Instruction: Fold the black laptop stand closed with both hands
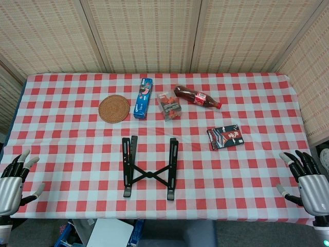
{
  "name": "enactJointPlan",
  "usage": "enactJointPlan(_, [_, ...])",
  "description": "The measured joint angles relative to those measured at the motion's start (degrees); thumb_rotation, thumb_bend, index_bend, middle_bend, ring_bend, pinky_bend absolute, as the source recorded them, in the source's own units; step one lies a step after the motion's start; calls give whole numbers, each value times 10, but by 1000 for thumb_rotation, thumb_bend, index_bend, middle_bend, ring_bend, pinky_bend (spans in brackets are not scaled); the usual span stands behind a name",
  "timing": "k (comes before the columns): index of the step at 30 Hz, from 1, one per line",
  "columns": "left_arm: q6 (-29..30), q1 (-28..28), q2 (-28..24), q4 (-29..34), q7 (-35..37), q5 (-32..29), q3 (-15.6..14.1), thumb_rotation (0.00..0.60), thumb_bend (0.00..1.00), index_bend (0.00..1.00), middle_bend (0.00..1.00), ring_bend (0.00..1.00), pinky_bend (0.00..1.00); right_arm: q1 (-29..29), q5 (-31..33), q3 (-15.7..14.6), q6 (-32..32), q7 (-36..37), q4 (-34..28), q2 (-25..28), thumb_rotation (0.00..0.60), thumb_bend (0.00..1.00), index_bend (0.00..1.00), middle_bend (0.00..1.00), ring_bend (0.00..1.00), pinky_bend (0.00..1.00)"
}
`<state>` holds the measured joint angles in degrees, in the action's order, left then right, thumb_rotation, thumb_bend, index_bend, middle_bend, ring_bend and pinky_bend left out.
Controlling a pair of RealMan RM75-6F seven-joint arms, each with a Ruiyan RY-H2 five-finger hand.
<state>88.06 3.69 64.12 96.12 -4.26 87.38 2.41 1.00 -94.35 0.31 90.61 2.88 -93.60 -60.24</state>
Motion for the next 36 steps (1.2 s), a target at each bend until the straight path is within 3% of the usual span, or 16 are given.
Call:
enactJointPlan(15, [-8,8,0,-3,16,7,1,600,272,144,31,77,167,3,-9,-2,-1,-3,-6,2,600,235,121,155,40,55])
enactJointPlan(23, [-36,35,-11,-6,82,12,12,600,272,107,42,120,167,27,-21,1,-28,5,-26,4,600,234,121,155,40,55])
enactJointPlan(26, [-56,52,-18,-7,126,10,19,600,268,107,48,126,169,43,-23,4,-49,19,-39,5,600,173,121,156,40,55])
enactJointPlan(28, [-72,63,-23,-6,156,8,24,588,261,109,53,129,171,56,-23,6,-66,28,-47,5,600,78,121,158,40,55])
enactJointPlan(29, [-84,71,-26,-6,179,5,27,554,253,112,57,132,173,61,-22,7,-74,33,-51,5,600,52,121,159,40,55])
enactJointPlan(33, [-131,99,-39,-4,266,-4,36,289,215,137,77,144,180,89,-14,11,-117,59,-77,5,600,7,121,163,40,55])
enactJointPlan(36, [-167,123,-47,-6,339,-12,45,155,195,147,86,153,185,110,-4,15,-149,89,-97,4,600,3,121,166,40,55])
